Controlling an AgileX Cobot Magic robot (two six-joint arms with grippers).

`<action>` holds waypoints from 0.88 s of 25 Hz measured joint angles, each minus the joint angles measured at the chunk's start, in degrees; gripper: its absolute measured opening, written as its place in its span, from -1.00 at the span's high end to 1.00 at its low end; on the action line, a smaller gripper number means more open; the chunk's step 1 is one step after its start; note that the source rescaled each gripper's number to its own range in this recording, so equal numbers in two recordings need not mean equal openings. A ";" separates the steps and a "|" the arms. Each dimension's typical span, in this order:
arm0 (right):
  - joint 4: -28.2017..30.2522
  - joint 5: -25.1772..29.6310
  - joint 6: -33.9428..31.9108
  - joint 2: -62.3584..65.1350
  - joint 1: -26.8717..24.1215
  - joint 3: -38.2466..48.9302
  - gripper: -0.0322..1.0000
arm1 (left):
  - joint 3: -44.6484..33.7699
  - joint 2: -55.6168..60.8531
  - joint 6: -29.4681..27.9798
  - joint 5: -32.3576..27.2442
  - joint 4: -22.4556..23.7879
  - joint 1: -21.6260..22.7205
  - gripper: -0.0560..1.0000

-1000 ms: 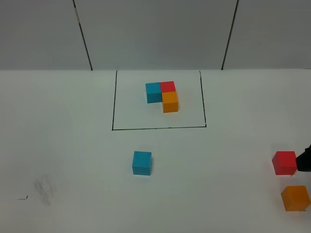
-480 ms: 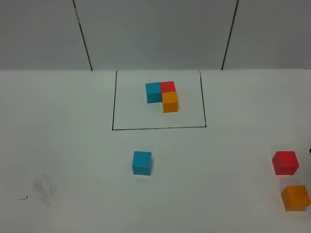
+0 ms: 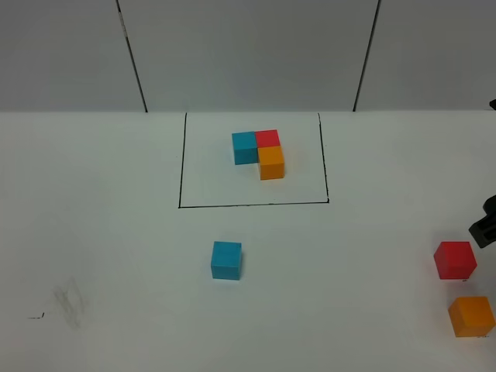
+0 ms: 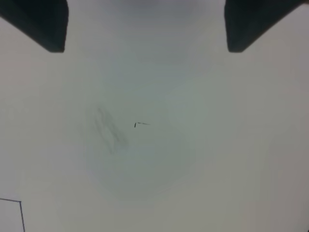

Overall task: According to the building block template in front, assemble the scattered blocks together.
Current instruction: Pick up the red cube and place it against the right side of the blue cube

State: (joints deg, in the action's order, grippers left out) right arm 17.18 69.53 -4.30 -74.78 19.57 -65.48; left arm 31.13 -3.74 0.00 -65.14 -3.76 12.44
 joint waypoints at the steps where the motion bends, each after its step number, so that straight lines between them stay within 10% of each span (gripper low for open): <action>1: 0.08 0.06 -0.01 0.00 0.00 -0.06 0.21 | 0.00 0.00 0.00 0.00 0.00 0.00 -0.27; 13: -8.48 -7.38 0.70 -1.05 -1.61 -0.10 0.23 | 0.00 0.00 0.00 0.00 0.00 0.00 -0.27; 22: -9.73 -5.66 1.75 -5.67 -6.05 -0.26 0.60 | 0.00 0.00 0.00 0.00 0.00 0.00 -0.27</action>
State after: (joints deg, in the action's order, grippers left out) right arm 7.45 63.87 -2.55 -80.45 13.51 -65.75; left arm 31.13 -3.74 0.00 -65.14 -3.76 12.44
